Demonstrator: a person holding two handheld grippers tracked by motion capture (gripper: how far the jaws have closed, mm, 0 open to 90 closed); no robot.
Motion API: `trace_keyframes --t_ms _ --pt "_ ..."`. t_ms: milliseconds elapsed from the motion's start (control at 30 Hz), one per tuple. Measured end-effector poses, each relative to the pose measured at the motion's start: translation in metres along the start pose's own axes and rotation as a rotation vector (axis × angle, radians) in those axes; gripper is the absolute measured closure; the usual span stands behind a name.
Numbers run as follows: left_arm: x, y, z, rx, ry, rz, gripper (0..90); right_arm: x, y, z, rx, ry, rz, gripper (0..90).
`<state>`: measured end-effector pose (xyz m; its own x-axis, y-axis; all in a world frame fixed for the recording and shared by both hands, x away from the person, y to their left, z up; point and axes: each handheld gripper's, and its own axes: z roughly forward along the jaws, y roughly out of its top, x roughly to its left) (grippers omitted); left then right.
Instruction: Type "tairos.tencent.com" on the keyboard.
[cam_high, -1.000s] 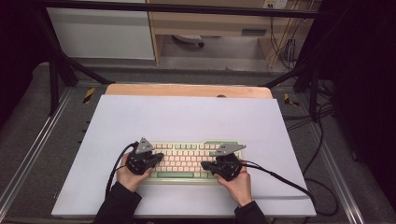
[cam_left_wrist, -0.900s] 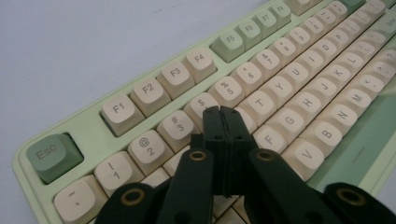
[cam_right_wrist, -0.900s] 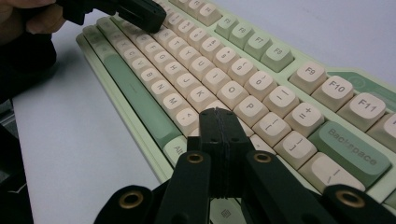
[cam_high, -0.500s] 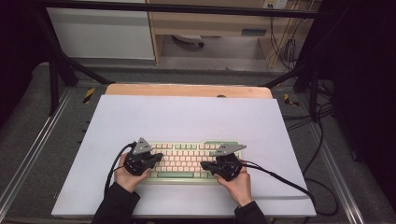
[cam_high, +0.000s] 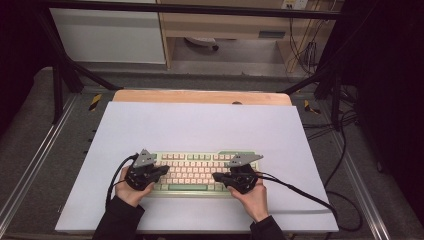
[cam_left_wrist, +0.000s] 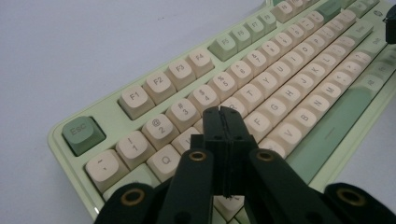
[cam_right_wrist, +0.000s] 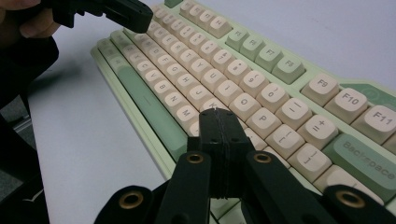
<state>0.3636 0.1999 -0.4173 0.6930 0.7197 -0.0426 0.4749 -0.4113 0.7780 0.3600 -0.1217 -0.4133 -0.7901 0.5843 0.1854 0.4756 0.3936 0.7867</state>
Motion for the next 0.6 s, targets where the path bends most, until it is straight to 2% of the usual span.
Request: trace_keyframes --t_ms 267,600 --pt "0.004 -0.009 -0.008 -0.003 0.008 -0.004 90.0 0.007 0.004 0.007 0.006 0.012 -0.012 90.0" --pt "0.009 -0.013 -0.014 -0.013 0.013 -0.014 90.0 0.020 0.016 0.025 0.020 0.022 -0.025 90.0"
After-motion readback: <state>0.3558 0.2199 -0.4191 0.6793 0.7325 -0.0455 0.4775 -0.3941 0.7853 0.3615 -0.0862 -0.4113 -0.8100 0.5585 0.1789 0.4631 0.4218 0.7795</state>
